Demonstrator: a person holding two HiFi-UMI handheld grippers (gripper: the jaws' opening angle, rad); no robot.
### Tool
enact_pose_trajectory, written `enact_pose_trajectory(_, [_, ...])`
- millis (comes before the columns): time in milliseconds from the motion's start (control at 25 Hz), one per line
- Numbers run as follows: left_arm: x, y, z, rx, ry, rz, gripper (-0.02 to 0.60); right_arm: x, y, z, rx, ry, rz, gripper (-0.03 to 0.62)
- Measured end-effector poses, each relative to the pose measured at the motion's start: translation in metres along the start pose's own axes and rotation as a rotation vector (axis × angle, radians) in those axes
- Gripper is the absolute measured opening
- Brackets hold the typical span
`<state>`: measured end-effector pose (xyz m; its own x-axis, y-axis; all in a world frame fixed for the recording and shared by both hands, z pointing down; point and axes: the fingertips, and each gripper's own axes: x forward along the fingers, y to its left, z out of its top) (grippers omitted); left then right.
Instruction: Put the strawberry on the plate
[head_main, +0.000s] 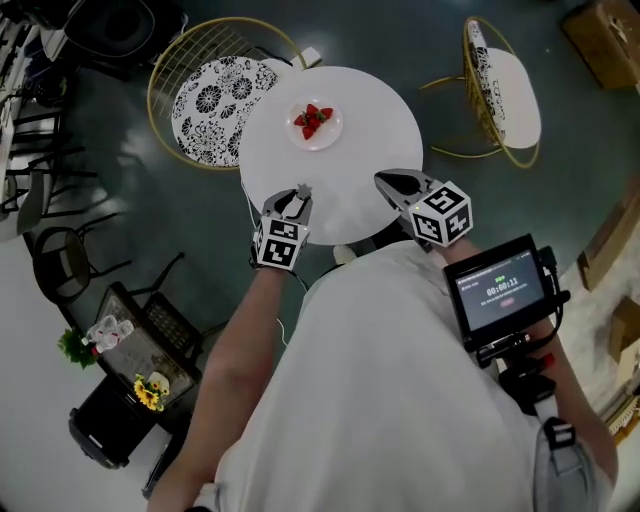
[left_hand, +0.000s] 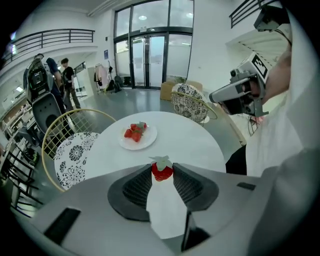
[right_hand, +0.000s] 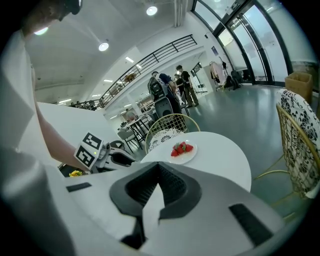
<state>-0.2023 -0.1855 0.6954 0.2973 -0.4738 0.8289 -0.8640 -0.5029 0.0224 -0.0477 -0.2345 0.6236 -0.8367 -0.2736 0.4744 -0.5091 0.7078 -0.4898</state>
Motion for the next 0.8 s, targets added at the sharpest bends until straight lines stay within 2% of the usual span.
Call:
enact_pose_trajectory(560, [0.011, -0.015, 0.044, 0.020, -0.062, -0.015, 0.141, -0.014, -0.020, -0.005, 0.046, -0.037, -0.042, 0.005])
enact_pose_trajectory(800, [0.020, -0.012, 0.051, 0.023, -0.048, -0.021, 0.140, -0.012, -0.020, -0.006, 0.055, -0.039, -0.045, 0.005])
